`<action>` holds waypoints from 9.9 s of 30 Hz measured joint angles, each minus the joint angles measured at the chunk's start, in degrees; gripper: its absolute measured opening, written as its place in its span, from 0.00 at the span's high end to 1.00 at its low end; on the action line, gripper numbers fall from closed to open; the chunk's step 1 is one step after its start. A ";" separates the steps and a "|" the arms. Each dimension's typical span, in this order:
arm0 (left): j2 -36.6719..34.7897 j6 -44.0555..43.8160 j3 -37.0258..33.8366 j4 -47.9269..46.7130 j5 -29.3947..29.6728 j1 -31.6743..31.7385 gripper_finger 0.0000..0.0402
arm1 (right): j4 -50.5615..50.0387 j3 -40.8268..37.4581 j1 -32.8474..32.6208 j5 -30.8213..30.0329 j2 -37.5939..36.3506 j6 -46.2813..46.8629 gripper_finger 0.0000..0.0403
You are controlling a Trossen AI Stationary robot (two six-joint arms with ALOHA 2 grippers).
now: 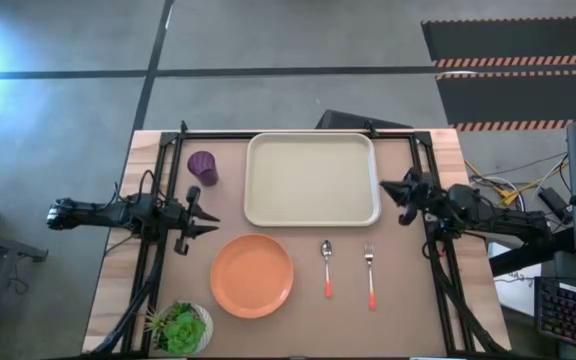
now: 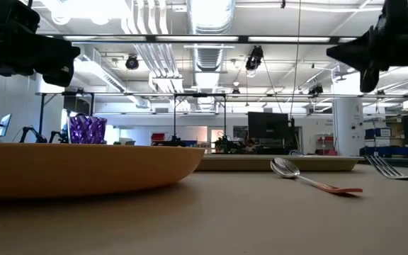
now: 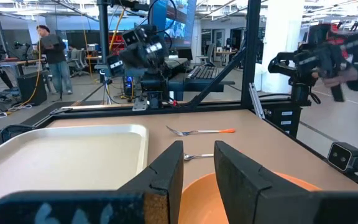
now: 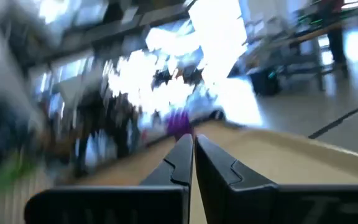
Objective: Pick and place plate/cup/fork/spoon on tray
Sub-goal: Put the orange fork on the right of the white tray
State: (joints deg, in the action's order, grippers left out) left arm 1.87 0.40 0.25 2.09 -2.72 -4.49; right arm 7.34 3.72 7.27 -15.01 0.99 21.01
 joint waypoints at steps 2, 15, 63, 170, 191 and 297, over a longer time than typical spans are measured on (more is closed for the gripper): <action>0.02 -0.01 0.00 0.78 0.12 0.01 0.82 | 3.28 0.03 0.02 -3.52 -0.02 2.21 0.98; -0.02 -6.03 -0.03 38.25 0.31 0.00 0.82 | 8.16 0.03 0.02 -6.12 1.70 10.87 0.98; 15.87 -7.47 27.04 11.85 24.02 0.02 0.82 | -14.45 32.68 0.02 -5.22 18.26 -2.89 0.77; 16.42 -7.50 27.67 11.82 23.54 0.00 0.82 | -80.09 67.37 -42.02 9.43 79.98 67.29 0.75; 16.39 -7.56 27.80 11.91 16.12 -0.02 0.82 | -72.63 65.28 -42.53 10.54 93.96 97.51 0.60; 16.24 -9.55 27.74 10.88 14.62 -0.04 0.82 | -46.15 44.25 11.91 3.07 75.95 36.22 0.98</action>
State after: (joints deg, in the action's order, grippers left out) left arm 18.11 -9.15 27.99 12.97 11.90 -4.54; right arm -38.81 47.97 19.18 -11.94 76.95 57.22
